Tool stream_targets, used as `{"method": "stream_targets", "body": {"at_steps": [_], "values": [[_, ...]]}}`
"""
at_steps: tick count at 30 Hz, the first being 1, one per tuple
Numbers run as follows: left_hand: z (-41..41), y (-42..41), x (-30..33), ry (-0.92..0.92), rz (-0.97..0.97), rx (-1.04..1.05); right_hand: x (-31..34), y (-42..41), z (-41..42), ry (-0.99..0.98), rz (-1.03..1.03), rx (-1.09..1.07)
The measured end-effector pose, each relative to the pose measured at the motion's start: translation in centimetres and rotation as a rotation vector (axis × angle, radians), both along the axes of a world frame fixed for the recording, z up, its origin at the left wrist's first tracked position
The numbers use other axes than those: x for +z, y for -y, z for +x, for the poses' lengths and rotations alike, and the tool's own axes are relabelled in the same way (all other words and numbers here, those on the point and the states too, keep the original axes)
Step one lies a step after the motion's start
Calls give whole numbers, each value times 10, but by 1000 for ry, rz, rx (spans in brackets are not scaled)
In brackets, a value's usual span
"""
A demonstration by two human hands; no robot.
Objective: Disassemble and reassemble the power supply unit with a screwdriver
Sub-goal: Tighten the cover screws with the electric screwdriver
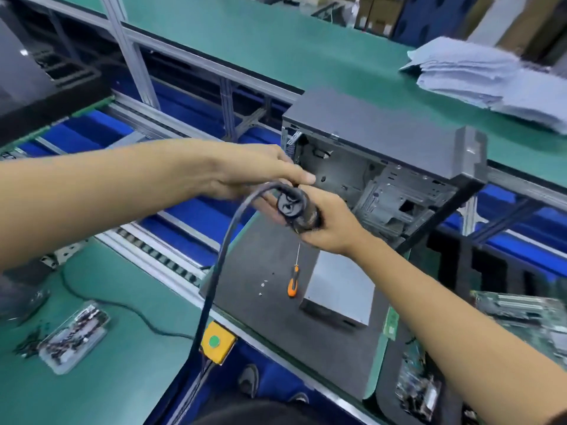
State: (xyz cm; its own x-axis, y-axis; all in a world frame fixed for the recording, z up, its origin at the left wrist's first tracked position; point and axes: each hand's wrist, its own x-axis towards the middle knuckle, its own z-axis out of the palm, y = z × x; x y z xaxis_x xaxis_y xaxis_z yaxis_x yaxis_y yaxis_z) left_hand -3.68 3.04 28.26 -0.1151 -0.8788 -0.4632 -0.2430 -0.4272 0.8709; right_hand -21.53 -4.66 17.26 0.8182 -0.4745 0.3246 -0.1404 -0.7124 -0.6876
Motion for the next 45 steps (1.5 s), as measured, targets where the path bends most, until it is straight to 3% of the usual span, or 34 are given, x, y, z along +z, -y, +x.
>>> {"method": "stream_targets", "body": {"at_steps": [2,4,6,10,14,20,28,34,45], "values": [[2,17,-8,-264,-8,31,0,6,-3,113,61,-193],[5,35,-35,-383,-90,115,5,15,-5,222,93,-356],[3,47,-81,-313,-241,163,11,23,-6,282,212,-425],[-10,55,-184,168,-489,-65,24,30,-8,367,531,-395],[-37,70,-236,306,-543,-176,29,35,-10,429,644,-358],[-58,87,-265,392,-497,-231,26,46,-13,589,541,-357],[-64,91,-293,429,-384,-115,24,54,-8,706,544,-225],[-63,89,-296,364,-378,-38,23,61,-5,696,573,-220],[-63,89,-300,465,-460,-87,20,61,0,692,632,-237]]}}
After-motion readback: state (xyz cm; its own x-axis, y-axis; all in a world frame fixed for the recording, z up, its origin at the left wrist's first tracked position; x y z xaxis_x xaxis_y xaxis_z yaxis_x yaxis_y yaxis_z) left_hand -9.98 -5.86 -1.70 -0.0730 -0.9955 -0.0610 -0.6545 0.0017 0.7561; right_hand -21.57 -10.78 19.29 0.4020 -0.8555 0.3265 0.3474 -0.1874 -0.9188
